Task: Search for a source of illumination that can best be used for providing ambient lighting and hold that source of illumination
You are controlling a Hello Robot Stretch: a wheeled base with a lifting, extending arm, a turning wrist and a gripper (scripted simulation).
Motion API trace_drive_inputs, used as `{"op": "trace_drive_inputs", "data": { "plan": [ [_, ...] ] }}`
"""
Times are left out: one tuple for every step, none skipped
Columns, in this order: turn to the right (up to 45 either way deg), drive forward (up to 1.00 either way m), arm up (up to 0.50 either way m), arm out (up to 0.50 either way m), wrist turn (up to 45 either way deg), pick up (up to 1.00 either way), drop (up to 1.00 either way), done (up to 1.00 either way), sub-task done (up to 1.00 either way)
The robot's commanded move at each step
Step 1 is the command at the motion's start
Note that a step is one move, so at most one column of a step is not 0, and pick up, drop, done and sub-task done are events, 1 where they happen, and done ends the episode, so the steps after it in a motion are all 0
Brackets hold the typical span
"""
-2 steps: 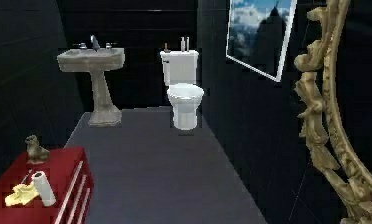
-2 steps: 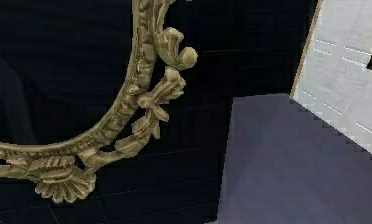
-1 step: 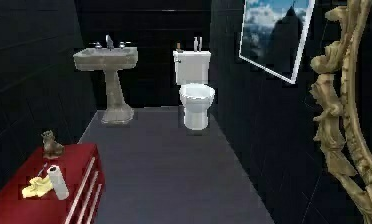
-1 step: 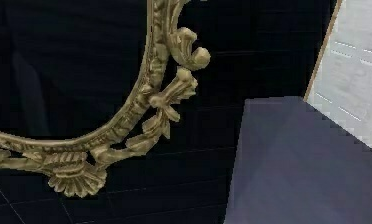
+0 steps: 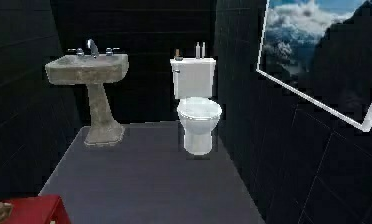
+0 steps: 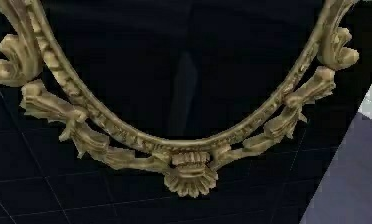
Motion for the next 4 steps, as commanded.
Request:
{"op": "trace_drive_inputs", "data": {
  "plan": [
    [-21.0, 0.00, 0.00, 0.00, 0.0, 0.00, 0.00, 0.00, 0.00],
    [0.0, 0.65, 0.00, 0.00, 0.0, 0.00, 0.00, 0.00, 0.00],
    [-45.0, 0.00, 0.00, 0.00, 0.0, 0.00, 0.00, 0.00, 0.00],
    [-45.0, 0.00, 0.00, 0.00, 0.0, 0.00, 0.00, 0.00, 0.00]
  ]
}}
